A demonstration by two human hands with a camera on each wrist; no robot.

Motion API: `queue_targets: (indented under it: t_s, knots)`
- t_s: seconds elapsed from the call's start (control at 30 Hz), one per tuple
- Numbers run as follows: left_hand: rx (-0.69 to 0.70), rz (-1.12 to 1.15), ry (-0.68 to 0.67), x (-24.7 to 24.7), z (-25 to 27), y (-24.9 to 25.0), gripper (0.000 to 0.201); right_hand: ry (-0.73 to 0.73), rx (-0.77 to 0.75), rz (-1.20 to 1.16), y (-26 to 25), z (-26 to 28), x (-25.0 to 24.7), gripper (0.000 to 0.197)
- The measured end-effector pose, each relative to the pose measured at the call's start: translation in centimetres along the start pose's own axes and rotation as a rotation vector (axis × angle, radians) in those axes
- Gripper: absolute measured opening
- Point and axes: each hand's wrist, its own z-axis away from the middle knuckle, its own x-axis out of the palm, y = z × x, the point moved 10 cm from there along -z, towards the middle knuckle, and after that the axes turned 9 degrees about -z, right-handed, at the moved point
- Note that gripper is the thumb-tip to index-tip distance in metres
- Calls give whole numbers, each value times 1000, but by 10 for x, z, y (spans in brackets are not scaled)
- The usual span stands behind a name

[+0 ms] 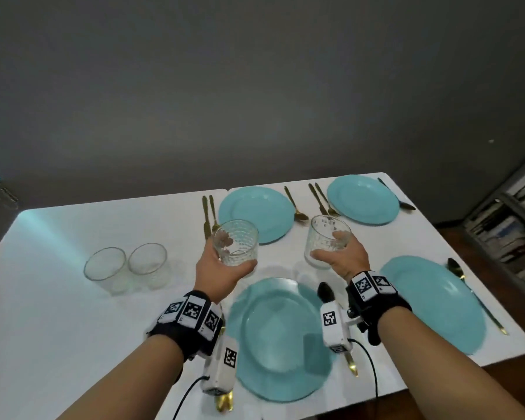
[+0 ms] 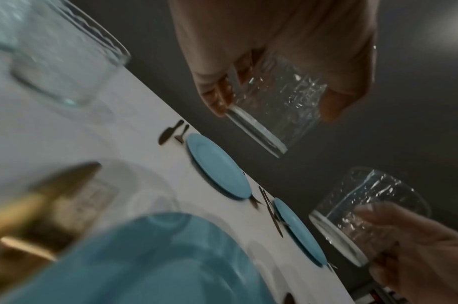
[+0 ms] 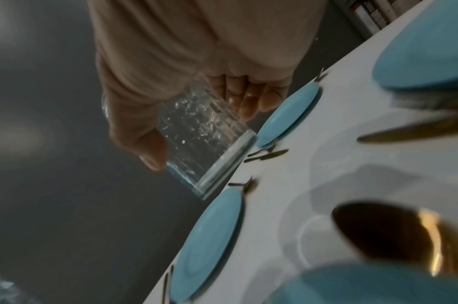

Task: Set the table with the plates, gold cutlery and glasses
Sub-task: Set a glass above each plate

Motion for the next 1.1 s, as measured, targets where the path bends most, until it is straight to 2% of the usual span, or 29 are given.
queue_targets:
  t_s: [0.37, 0.5, 0.83, 1.1]
  knots:
    - [-63, -72, -20, 126, -11, 50, 72, 121, 118, 78, 47, -122, -146, 74]
    - [-77, -92, -35, 159, -16, 61, 73, 173, 153, 132, 62, -154, -182, 82]
    - [-112, -142, -38, 197, -21, 62, 75, 225, 266, 115, 109, -185, -216, 88]
    - [-136, -152, -52, 208, -18, 61, 79, 225, 285, 134, 116, -193, -220, 88]
